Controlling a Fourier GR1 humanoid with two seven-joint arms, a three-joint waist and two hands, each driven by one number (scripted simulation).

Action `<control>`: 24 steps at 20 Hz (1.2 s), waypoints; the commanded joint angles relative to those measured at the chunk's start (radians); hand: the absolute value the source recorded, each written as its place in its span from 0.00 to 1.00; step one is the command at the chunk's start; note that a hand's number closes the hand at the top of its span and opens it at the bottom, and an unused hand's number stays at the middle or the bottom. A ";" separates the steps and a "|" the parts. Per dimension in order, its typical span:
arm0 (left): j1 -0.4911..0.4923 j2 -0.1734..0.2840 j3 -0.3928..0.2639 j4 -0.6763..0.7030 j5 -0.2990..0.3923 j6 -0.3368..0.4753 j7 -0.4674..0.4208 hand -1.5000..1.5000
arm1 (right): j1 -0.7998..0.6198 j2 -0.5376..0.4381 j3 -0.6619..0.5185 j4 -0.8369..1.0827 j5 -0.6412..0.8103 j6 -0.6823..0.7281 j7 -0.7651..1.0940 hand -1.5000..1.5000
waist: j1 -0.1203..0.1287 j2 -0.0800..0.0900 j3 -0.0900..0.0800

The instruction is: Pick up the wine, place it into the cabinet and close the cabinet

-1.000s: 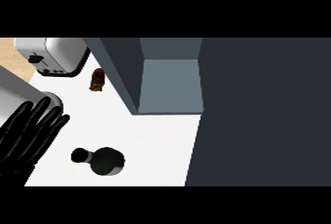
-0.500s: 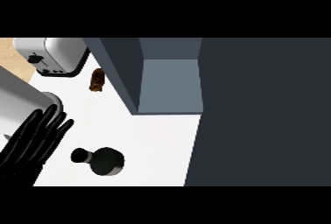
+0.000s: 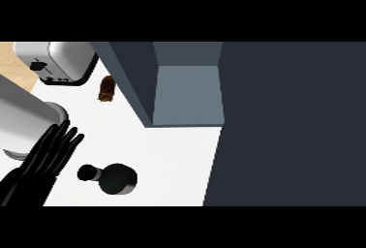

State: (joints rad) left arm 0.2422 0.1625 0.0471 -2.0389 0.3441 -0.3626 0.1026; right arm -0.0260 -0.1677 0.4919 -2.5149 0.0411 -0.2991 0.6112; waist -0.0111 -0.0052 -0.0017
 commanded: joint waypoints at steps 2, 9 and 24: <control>0.000 -0.027 0.003 0.122 -0.102 -0.029 -0.128 0.00 | -0.024 -0.029 -0.031 -0.173 0.059 -0.014 0.096 0.00 | 0.003 0.002 0.000; 0.023 -0.018 0.033 0.293 -0.162 -0.084 -0.282 0.00 | 0.055 -0.080 0.052 -0.234 0.108 -0.040 0.084 0.00 | -0.007 -0.001 0.000; -0.062 -0.020 0.046 0.636 -0.294 -0.093 -0.504 0.00 | -0.010 -0.120 0.075 -0.195 0.110 -0.112 0.092 0.00 | -0.001 0.002 0.001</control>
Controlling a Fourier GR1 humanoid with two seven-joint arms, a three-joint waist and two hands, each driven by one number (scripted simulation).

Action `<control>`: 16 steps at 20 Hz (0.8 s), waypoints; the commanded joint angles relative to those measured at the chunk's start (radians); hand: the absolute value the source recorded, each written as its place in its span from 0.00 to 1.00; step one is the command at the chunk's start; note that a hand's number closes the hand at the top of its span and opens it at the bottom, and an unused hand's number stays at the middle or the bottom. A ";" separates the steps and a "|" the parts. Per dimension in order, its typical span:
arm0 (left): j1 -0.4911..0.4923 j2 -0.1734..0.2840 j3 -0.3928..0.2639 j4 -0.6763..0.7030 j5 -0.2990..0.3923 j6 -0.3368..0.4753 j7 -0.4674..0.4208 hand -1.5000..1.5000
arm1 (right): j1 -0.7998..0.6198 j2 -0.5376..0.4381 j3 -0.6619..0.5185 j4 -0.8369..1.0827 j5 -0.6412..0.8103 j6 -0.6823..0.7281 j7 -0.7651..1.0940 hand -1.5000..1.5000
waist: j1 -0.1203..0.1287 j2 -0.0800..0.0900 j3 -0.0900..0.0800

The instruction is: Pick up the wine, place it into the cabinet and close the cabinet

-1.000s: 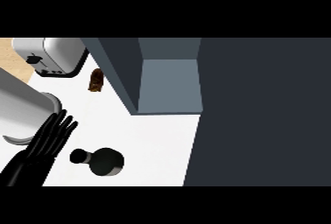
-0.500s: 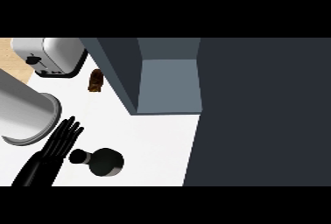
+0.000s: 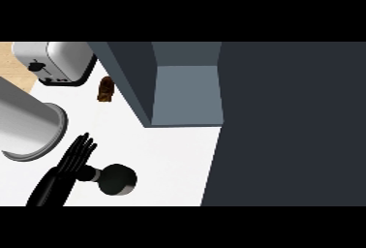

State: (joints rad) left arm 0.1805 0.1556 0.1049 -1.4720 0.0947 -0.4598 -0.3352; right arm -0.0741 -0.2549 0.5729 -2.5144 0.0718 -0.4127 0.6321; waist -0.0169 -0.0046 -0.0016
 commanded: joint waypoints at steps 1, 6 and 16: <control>-0.042 -0.035 -0.015 0.135 -0.083 0.044 -0.105 0.00 | 0.047 -0.032 0.020 -0.187 0.095 -0.006 0.054 0.00 | -0.001 0.001 0.000; -0.105 0.010 0.028 0.282 -0.067 -0.002 -0.178 0.00 | 0.054 -0.046 0.073 -0.212 0.135 -0.036 0.067 0.00 | -0.007 -0.001 -0.001; -0.189 -0.021 -0.009 0.457 -0.067 -0.074 -0.181 0.00 | 0.067 -0.082 0.014 -0.186 0.071 -0.032 -0.001 0.00 | 0.004 0.001 0.001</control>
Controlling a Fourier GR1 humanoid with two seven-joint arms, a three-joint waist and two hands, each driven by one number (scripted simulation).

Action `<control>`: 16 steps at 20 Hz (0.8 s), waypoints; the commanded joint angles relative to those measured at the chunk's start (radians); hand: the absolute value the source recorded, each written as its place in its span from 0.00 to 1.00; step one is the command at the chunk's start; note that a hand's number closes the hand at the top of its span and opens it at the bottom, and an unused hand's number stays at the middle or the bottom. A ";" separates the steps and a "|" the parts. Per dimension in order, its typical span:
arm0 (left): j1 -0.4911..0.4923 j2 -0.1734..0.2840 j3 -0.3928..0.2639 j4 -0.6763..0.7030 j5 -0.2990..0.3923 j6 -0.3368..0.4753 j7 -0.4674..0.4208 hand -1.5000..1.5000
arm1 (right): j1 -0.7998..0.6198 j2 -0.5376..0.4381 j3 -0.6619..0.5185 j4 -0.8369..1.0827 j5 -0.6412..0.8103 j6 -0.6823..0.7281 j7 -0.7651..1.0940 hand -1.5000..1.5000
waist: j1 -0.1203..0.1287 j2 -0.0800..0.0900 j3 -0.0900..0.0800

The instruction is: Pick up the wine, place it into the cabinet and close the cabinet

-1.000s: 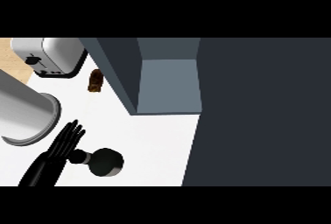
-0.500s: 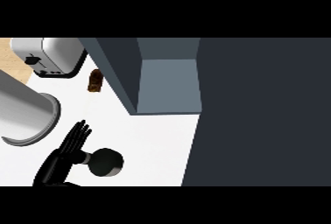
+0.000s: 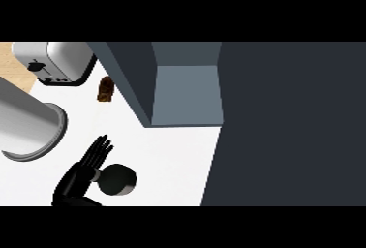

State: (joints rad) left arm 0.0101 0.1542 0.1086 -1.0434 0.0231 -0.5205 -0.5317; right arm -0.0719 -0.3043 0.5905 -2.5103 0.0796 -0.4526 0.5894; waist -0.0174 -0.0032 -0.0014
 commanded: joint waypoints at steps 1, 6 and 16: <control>-0.022 -0.017 -0.028 0.080 -0.033 -0.015 -0.054 0.00 | 0.077 -0.048 0.020 -0.228 0.084 -0.001 0.082 0.00 | -0.002 -0.001 0.000; -0.111 -0.007 -0.005 0.166 -0.013 -0.028 -0.064 0.00 | 0.104 -0.050 0.017 -0.217 0.074 -0.013 0.038 0.00 | -0.007 -0.001 0.000; -0.100 -0.006 -0.006 0.224 0.002 -0.042 -0.167 1.00 | 0.031 -0.067 0.018 -0.171 0.085 -0.027 0.057 0.00 | 0.007 0.000 0.000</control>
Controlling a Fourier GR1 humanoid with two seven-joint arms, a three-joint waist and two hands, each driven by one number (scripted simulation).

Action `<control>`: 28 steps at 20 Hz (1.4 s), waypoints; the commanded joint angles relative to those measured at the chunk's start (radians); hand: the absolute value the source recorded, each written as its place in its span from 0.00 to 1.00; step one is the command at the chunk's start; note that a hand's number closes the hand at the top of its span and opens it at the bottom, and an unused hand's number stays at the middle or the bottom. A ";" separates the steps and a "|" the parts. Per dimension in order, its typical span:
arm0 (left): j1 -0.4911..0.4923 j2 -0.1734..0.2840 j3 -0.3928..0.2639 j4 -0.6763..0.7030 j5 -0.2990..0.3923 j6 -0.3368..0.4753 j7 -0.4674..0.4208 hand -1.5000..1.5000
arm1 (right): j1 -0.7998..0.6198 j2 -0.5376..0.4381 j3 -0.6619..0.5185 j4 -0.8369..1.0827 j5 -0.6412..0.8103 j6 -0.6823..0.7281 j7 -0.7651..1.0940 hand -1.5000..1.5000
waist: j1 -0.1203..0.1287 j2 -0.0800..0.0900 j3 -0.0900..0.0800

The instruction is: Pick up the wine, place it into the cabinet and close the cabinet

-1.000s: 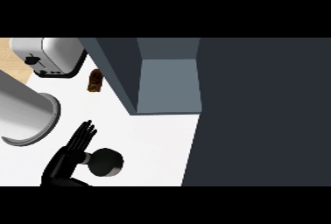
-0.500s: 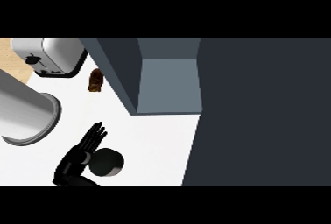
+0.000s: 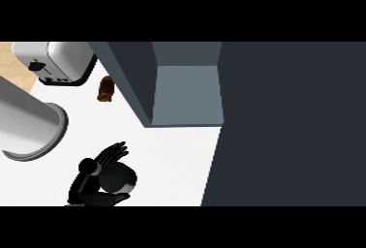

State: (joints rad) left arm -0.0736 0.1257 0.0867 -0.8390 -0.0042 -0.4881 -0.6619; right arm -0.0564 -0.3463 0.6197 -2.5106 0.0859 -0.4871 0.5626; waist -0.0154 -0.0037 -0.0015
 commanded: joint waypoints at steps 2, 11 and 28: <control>-0.013 -0.012 -0.008 0.014 0.007 -0.030 -0.063 1.00 | 0.041 -0.026 0.043 -0.199 0.114 -0.010 0.100 0.00 | 0.001 -0.001 0.000; 0.025 0.029 -0.035 -0.038 -0.022 0.006 -0.166 1.00 | 0.066 -0.036 0.040 -0.178 0.096 -0.036 0.044 0.00 | 0.007 -0.001 0.000; 0.056 -0.104 -0.039 -0.263 0.102 0.108 0.068 1.00 | 0.138 -0.107 0.059 -0.193 0.074 -0.048 -0.047 0.00 | 0.011 -0.004 0.002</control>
State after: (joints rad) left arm -0.0662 0.0604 0.0871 -0.9919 0.0781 -0.3665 -0.6612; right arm 0.0328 -0.4167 0.6738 -2.5123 0.0882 -0.5390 0.4509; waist -0.0092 -0.0066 -0.0001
